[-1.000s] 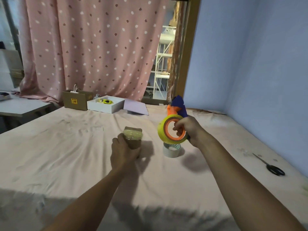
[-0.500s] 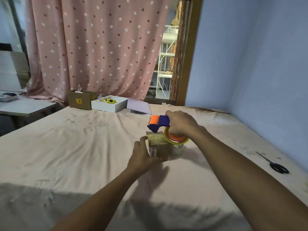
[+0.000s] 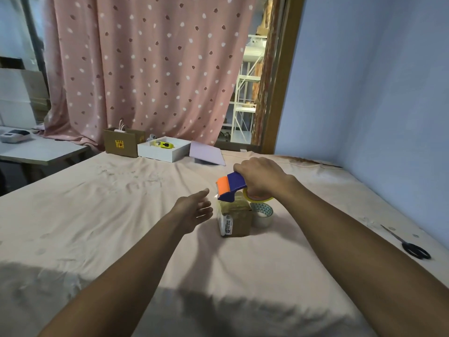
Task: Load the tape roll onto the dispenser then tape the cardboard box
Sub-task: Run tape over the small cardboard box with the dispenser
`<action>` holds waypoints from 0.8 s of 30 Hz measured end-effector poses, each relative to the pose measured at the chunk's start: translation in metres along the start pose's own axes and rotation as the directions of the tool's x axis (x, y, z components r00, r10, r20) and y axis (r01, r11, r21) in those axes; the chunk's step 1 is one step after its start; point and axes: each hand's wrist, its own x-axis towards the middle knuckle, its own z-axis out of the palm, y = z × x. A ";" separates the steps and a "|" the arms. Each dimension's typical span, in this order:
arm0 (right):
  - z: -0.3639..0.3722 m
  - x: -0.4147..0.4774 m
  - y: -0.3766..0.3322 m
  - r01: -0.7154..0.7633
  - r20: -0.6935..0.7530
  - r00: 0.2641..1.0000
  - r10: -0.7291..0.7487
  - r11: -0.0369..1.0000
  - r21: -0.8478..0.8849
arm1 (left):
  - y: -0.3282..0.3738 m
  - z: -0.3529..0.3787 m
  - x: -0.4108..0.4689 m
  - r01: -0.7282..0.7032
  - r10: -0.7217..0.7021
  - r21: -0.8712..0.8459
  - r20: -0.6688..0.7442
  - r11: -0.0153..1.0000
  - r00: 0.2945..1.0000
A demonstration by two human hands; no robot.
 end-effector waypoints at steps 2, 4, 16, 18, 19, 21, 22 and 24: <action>0.000 0.002 0.001 0.015 -0.013 1.000 -0.015 1.000 0.003 | -0.006 -0.001 0.004 0.047 -0.047 0.000 0.043 0.999 0.998; 0.002 0.003 0.003 0.021 -0.015 1.000 -0.020 1.000 0.000 | -0.011 0.000 0.005 0.042 -0.043 0.015 0.075 0.999 0.996; 0.015 0.008 0.014 0.053 0.030 0.998 -0.051 0.997 -0.055 | -0.020 0.007 0.018 -0.052 0.055 -0.055 0.062 0.997 0.997; 0.017 0.010 0.015 0.059 0.033 0.998 -0.057 0.996 -0.068 | -0.024 0.007 0.021 -0.053 0.056 -0.057 0.059 0.997 0.997; 0.018 0.010 0.016 0.059 0.039 0.998 -0.057 0.996 -0.067 | -0.026 0.007 0.023 -0.053 0.056 -0.059 0.055 0.997 0.997; 0.022 0.011 0.016 0.055 0.055 0.997 -0.052 0.997 -0.046 | -0.030 0.006 0.026 -0.050 0.052 -0.072 0.033 0.996 0.998; 0.024 0.011 0.016 0.051 0.064 0.997 -0.049 0.998 -0.034 | -0.031 0.006 0.028 -0.049 0.051 -0.080 0.016 0.996 0.999; 0.028 0.012 0.017 0.049 0.084 0.995 -0.047 0.999 -0.016 | -0.033 0.006 0.030 -0.058 0.056 -0.066 -0.032 0.996 0.998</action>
